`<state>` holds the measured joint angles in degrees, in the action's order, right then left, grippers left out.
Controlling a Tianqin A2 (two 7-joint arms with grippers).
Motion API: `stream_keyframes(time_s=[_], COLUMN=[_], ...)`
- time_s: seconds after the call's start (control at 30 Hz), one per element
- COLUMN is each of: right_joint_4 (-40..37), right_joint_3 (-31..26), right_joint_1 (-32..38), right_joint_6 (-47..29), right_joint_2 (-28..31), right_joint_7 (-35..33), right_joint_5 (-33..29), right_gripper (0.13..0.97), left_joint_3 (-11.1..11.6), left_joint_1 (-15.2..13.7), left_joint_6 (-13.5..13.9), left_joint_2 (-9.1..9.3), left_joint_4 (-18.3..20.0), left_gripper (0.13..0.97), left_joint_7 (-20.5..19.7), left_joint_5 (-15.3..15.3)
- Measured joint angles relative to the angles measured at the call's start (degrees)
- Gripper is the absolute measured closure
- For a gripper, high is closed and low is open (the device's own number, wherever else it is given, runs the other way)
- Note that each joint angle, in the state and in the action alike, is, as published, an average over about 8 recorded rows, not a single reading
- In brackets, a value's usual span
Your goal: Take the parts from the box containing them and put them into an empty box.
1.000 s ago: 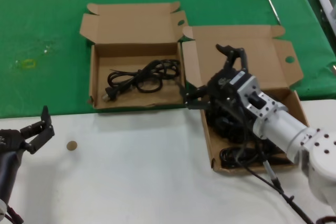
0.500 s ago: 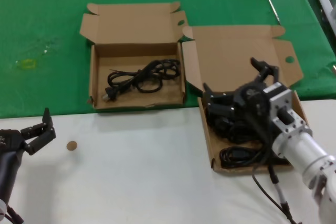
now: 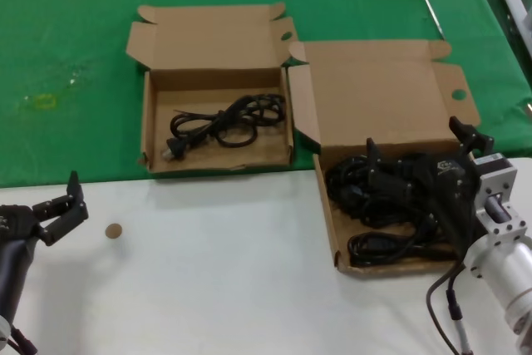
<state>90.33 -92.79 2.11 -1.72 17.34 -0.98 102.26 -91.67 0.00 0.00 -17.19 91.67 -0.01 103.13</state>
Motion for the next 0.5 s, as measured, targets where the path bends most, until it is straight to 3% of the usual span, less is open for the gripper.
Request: stream_keyframes(time_s=[0.5], right_joint_4=[0.25], right_joint_3=[0.21], right_joint_1=[-0.39], right_joint_6=[0.32], right_joint_2=[-0.03], right_joint_7=[0.18], right_joint_5=[0.16], right_gripper=[0.129], left_joint_3=[0.00], left_joint_1=[0.00], left_joint_6=[0.00], left_joint_2=[0.00], left_joint_4=[0.00], left_gripper=[0.132], left_joint_7=[0.00], left_joint_5=[0.00])
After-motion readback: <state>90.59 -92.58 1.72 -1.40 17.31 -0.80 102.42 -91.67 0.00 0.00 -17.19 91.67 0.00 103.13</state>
